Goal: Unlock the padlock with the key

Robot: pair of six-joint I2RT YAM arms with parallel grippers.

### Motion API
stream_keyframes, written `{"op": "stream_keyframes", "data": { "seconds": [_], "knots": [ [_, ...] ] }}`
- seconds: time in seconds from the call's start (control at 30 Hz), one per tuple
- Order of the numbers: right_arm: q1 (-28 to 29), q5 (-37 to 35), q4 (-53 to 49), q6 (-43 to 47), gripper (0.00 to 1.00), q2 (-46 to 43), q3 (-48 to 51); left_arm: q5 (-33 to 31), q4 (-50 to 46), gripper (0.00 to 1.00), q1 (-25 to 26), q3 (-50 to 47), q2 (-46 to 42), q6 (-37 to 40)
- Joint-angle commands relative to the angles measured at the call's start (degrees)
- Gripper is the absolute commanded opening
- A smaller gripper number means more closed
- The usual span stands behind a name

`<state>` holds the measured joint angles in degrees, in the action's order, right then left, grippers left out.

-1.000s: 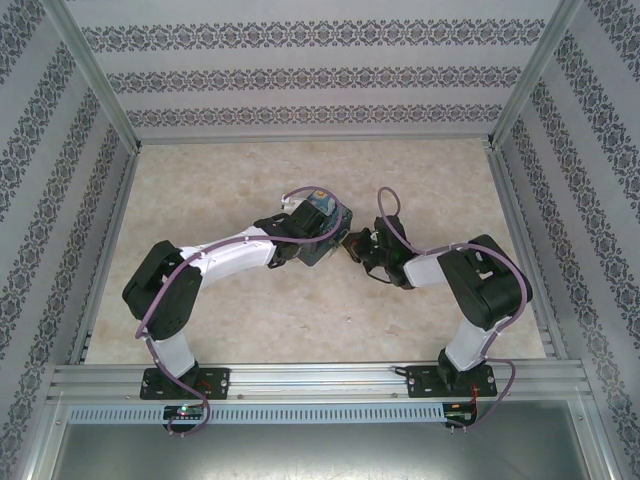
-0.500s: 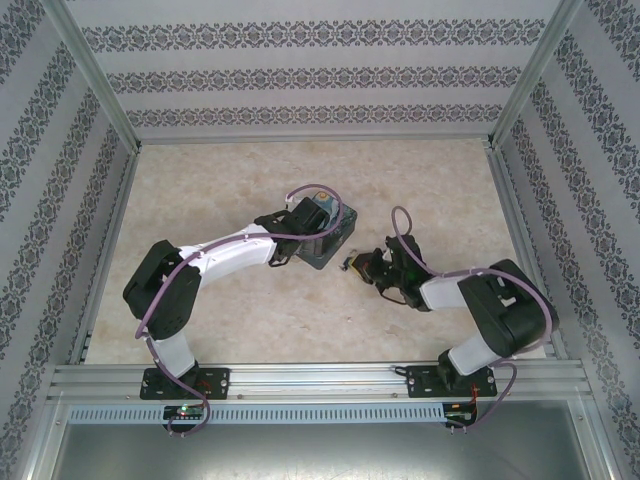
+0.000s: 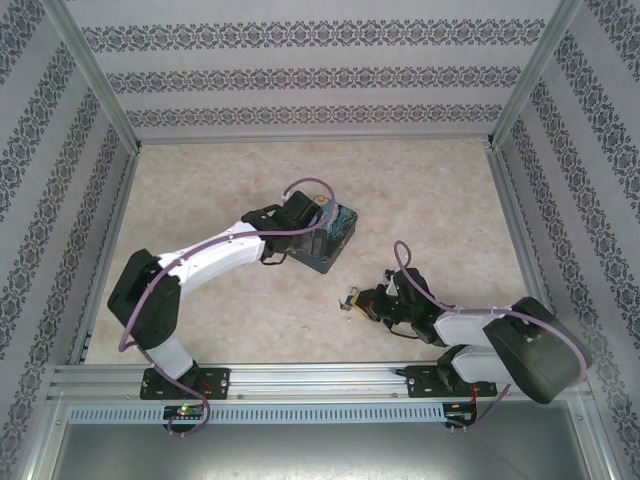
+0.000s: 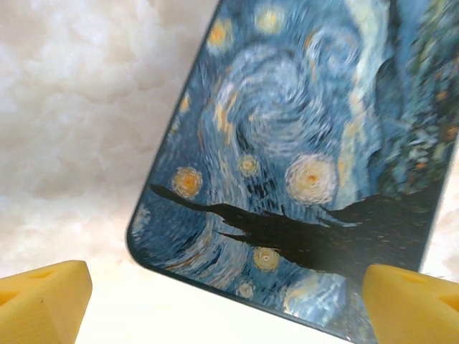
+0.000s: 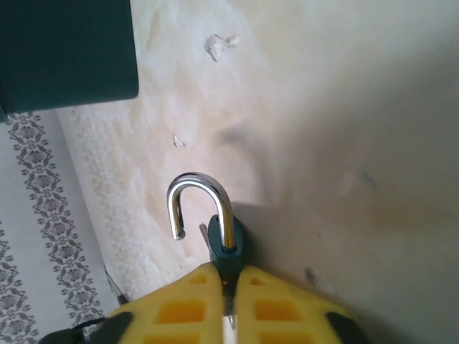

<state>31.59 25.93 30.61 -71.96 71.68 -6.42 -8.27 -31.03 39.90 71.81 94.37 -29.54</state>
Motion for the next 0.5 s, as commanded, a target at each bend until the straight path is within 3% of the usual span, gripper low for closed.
{"op": "stream_keyframes", "data": {
  "seconds": [0.0, 0.13, 0.23, 0.33, 0.47],
  "knots": [
    [-1.1, -1.5, -11.6, 2.3, 0.32, -5.2, 1.7, 0.3, -2.6, 0.98, -1.5, 0.4, -5.9, 0.1],
    [-3.9, -3.3, -29.9, 5.3, 0.64, -20.2, -1.6, -0.1, -3.9, 0.99, -3.6, -0.6, -11.9, 0.4],
    [-7.3, -6.4, -45.2, 9.0, 0.97, -32.6, -7.0, -1.1, -4.9, 1.0, -6.5, -1.6, -16.6, 0.9],
    [-12.4, -10.2, -57.1, 14.9, 0.98, -39.1, -15.0, -4.1, -4.5, 1.0, -10.1, -4.1, -21.3, 1.6],
    [-21.1, -12.7, -62.5, 23.7, 0.98, -34.6, -26.2, -8.4, 1.7, 1.0, -15.3, -11.3, -28.2, 4.0]
  ]
}}
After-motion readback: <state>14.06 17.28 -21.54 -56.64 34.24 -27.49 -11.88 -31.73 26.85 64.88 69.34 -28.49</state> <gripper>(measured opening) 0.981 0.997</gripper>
